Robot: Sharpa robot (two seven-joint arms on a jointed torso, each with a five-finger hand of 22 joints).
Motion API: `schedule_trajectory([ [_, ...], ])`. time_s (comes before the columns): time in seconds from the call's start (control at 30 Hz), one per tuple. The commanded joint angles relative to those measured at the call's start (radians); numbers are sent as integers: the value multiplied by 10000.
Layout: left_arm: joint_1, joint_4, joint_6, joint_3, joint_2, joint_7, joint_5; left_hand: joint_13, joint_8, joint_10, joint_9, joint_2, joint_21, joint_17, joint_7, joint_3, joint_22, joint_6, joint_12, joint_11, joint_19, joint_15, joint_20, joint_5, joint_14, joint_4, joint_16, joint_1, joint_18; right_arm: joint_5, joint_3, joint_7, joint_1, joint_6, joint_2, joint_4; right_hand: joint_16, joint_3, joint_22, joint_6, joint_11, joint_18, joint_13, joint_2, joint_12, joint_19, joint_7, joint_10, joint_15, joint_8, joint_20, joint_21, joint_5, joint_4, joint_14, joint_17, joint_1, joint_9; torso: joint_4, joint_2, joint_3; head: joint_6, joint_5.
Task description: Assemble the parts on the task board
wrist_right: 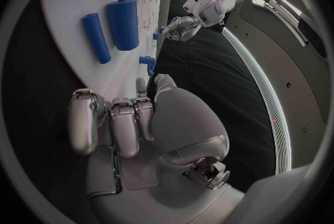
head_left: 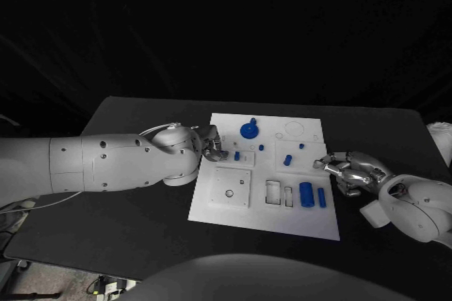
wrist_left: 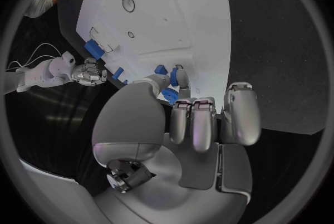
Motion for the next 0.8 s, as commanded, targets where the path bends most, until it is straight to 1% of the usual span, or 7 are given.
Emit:
schedule_trajectory([
  [0.03, -12, 6, -199, 4, 60, -301, -163, 2629, 23, 1076, 7, -35, -38, 2632, 22, 89, 2042, -27, 23, 20, 257, -2, -28, -85, 1071, -15, 25, -148, 129, -61, -1, 25, -10, 81, 14, 5, -39, 51, 1878, 2, -459, 36, 1016, 7, -37, -94, 12, 1575, -50, -44, 7, -48, 49, -13, 822, 2270, 97, -14, 6, 7, -5, 2, 10],
  [0.3, -68, -102, -293, 4, 162, -203, -160, 2629, 40, 1076, -2, -55, -54, 2632, 19, 197, 2039, -13, 23, 22, 256, 3, -21, -346, 1071, -25, 25, -339, 132, -61, -1, 36, -10, 89, 27, -7, -39, 51, 1878, 2, -459, 36, 1016, 7, -37, -94, 12, 1575, -50, -44, 7, -48, 49, -13, 822, 2270, 97, -14, 1, 7, -7, 2, 9],
  [0.8, -108, -280, -255, 4, 248, -143, -155, 2629, 59, 1076, -2, -52, -66, 2632, 12, 255, 2036, 12, 23, 19, 253, 1, -20, -479, 1071, -28, 25, -389, 134, -61, -1, 57, -15, 93, 25, -18, -39, 60, 1882, -3, -458, 33, 1008, -1, -41, -86, 15, 1566, -50, -46, 7, -41, 49, -11, 822, 2272, 98, -14, -1, 5, -2, 2, 15],
])
